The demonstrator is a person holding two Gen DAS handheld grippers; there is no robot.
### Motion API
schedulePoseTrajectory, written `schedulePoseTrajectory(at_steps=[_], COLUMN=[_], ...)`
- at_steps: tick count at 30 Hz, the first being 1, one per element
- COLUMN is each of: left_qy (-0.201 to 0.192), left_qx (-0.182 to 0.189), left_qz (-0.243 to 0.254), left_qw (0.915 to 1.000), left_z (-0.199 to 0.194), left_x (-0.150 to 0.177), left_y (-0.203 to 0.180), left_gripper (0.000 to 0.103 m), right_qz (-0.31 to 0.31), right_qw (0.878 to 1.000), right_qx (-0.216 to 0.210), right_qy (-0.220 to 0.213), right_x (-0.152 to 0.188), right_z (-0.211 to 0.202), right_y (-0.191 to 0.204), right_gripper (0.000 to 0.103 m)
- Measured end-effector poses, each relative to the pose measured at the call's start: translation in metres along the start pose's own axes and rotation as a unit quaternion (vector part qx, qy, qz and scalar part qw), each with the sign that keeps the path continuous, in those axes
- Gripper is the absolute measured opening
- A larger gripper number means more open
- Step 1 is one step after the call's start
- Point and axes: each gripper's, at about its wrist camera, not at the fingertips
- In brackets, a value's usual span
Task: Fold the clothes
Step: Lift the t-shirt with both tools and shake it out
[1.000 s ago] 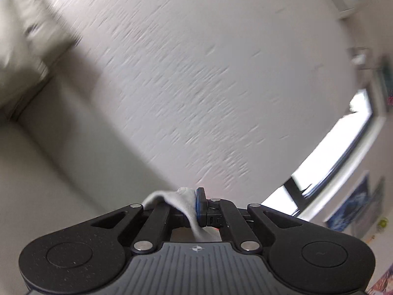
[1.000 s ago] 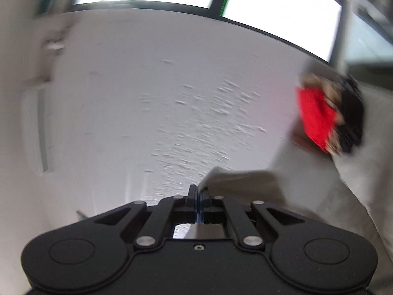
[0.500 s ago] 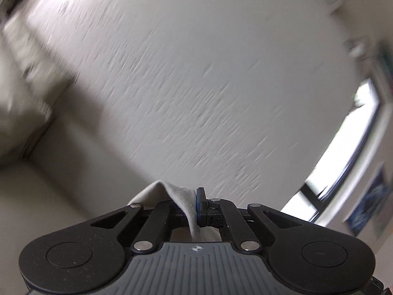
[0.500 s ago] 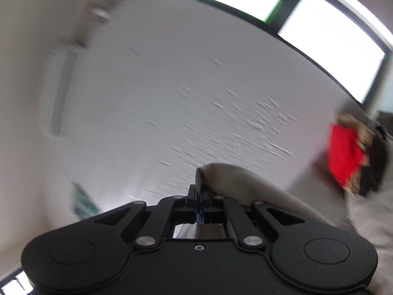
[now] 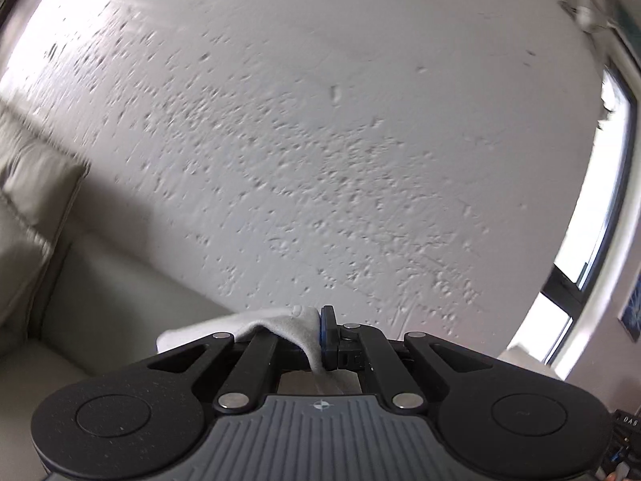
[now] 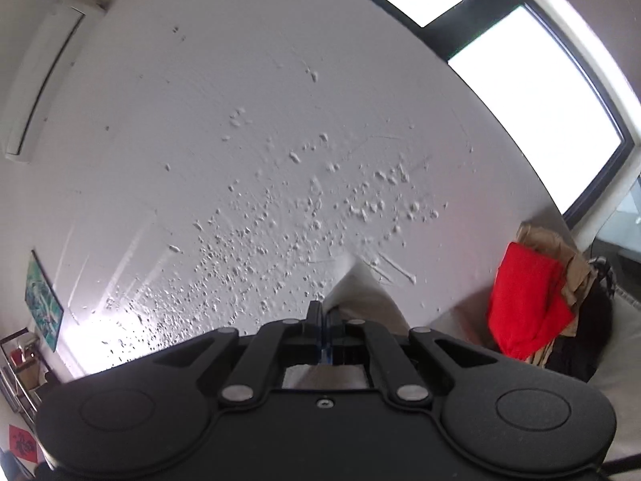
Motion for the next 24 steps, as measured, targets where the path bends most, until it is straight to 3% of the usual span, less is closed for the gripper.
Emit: schedulePoseTrajectory(at_steps=[3,7,11,15,20,24], left_qy=[0.025,0.106,0.183,0.238,0.261,0.253], left_qx=[-0.023,-0.069,-0.120,-0.167,-0.188,-0.180], left_qz=[0.029,0.018,-0.024,-0.062,-0.106,-0.092], left_qw=[0.9990,0.9918,0.9755,0.9546,0.9408,0.9460], left_z=[0.008,0.025,0.030,0.017,-0.004,-0.020], left_x=[0.044,0.120,0.198,0.256,0.278,0.255], left_y=[0.009,0.049,0.097,0.139,0.160,0.149], left_gripper=[0.000,0.000,0.000,0.000,0.000,0.000], right_qz=[0.016,0.059,0.097,0.112,0.102,0.079], right_qw=[0.999,0.990,0.969,0.948,0.929,0.931], right_qx=[0.019,0.077,0.146,0.187,0.220,0.222], right_qy=[0.030,0.102,0.175,0.232,0.279,0.279], right_x=[0.037,0.113,0.189,0.240,0.268,0.249], right_z=[-0.003,0.012,0.024,0.017,-0.001,-0.025], right_y=[-0.036,-0.102,-0.166,-0.195,-0.199,-0.172], right_gripper=[0.002,0.002,0.002,0.002,0.002,0.002])
Point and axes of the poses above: each gripper's, at about its wrist camera, not at the fingertips, and z roughly the way its jaws point, y to its left, x to its underside, and after that the axes turned 3 degrees about -y, right-handed
